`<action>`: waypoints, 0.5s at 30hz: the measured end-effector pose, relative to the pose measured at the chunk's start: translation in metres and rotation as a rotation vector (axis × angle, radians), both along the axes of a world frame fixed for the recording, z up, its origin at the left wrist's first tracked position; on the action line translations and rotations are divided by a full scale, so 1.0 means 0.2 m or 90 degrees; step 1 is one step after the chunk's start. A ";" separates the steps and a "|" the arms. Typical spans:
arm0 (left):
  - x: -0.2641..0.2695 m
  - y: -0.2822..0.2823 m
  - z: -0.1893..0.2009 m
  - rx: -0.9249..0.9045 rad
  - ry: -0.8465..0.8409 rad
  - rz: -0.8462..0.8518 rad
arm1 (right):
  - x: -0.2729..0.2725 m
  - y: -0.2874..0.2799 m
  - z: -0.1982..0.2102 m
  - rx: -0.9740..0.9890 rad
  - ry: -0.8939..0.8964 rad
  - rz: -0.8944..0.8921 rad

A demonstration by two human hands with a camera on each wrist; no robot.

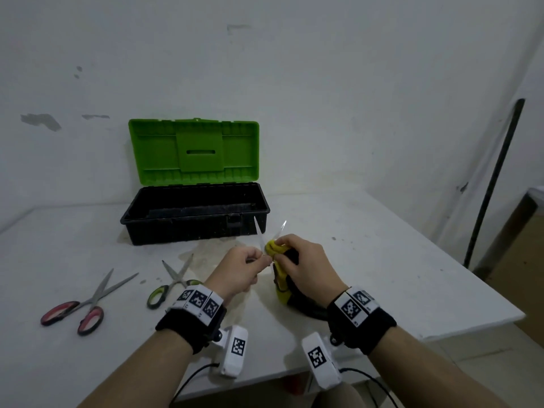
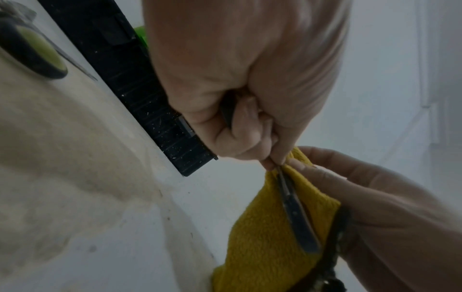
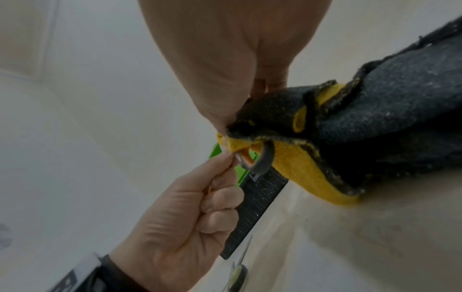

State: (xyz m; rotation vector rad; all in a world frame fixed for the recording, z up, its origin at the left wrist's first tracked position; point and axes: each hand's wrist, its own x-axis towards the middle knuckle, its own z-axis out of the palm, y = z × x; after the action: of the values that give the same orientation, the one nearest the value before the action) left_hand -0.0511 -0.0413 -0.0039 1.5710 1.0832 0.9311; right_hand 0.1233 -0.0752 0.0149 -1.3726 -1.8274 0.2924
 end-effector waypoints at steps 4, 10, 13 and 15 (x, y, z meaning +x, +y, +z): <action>0.01 0.01 0.00 0.043 0.046 0.013 | 0.04 0.02 0.01 0.080 -0.040 0.028; 0.01 0.01 0.00 0.098 0.109 -0.008 | 0.04 0.02 -0.02 0.088 -0.096 0.074; 0.01 0.00 0.00 0.099 0.102 -0.002 | 0.05 0.04 -0.01 0.085 -0.127 0.040; 0.00 0.00 -0.01 0.093 0.096 -0.006 | 0.08 0.08 0.02 0.084 -0.114 -0.013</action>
State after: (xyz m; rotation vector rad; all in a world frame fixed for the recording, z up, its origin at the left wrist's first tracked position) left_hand -0.0507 -0.0415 -0.0054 1.7874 1.1323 0.9144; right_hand 0.1397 -0.0589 0.0183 -1.3598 -1.9398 0.0378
